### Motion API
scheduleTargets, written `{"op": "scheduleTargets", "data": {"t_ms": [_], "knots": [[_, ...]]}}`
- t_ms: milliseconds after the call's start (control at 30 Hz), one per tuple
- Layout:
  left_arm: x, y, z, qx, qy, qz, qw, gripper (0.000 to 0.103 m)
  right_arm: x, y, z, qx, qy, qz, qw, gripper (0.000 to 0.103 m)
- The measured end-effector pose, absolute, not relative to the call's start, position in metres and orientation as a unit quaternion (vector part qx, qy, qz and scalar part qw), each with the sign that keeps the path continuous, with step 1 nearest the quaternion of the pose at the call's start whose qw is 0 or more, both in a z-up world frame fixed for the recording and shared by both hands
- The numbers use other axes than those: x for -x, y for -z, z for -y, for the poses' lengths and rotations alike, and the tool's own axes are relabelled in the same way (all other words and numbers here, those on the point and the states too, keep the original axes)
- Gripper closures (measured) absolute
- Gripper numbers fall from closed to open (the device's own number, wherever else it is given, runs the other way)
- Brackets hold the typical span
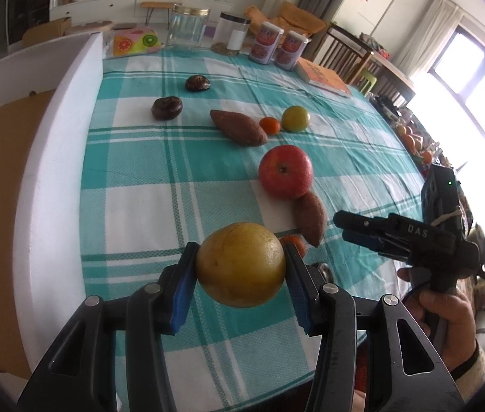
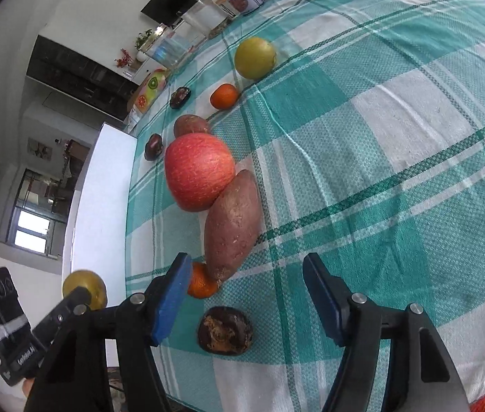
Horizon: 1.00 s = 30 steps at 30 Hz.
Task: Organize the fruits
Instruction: 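Grasp the dark brown round fruit with the right tool while the left tool holds the pear, then carry both fruits into the cardboard box and open both tools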
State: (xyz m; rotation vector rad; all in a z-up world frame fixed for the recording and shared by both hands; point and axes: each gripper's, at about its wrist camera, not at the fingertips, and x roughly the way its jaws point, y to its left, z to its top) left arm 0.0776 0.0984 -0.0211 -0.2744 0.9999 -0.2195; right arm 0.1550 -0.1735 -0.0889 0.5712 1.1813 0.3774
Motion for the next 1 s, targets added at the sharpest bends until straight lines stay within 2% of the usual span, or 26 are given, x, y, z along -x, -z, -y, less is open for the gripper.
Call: {"op": "scheduleTargets", "data": {"t_ms": [100,200,367,400,433,467,500,633,800,1000], "knots": [[-0.072,0.017,-0.103,0.137,0.107,-0.472,0.864,0.052,-0.15,0.077,0.162,-0.229,-0.205,-0.562,0.768,0.035],[-0.067,0.013,-0.105,0.128,0.105,-0.467,0.869,0.052,-0.123,0.065,0.133,-0.128,-0.262,-0.564,0.773,0.035],[-0.063,0.02,-0.097,0.124,0.112,-0.474,0.865,0.052,-0.104,0.087,0.089,0.005,-0.254,-0.564,0.786,0.037],[-0.062,0.02,-0.096,0.127,0.115,-0.475,0.863,0.052,-0.105,0.092,0.086,0.017,-0.246,-0.563,0.789,0.04],[-0.06,0.019,-0.096,0.129,0.118,-0.475,0.862,0.052,-0.105,0.096,0.087,0.026,-0.237,-0.562,0.792,0.053],[-0.057,0.016,-0.096,0.131,0.12,-0.473,0.863,0.052,-0.104,0.095,0.088,0.039,-0.225,-0.551,0.802,0.061],[-0.054,0.013,-0.097,0.13,0.122,-0.47,0.864,0.052,-0.103,0.095,0.092,0.033,-0.225,-0.552,0.802,0.068],[-0.044,0.0,-0.108,0.139,0.121,-0.462,0.867,0.052,-0.099,0.086,0.113,-0.014,-0.223,-0.543,0.809,0.068],[-0.032,-0.024,-0.145,0.178,0.12,-0.45,0.867,0.052,-0.088,0.04,0.126,-0.075,-0.251,-0.518,0.814,0.068],[-0.011,-0.044,-0.225,0.188,0.02,-0.419,0.888,0.052,-0.088,-0.017,0.035,-0.074,-0.363,-0.484,0.793,0.068]]}}
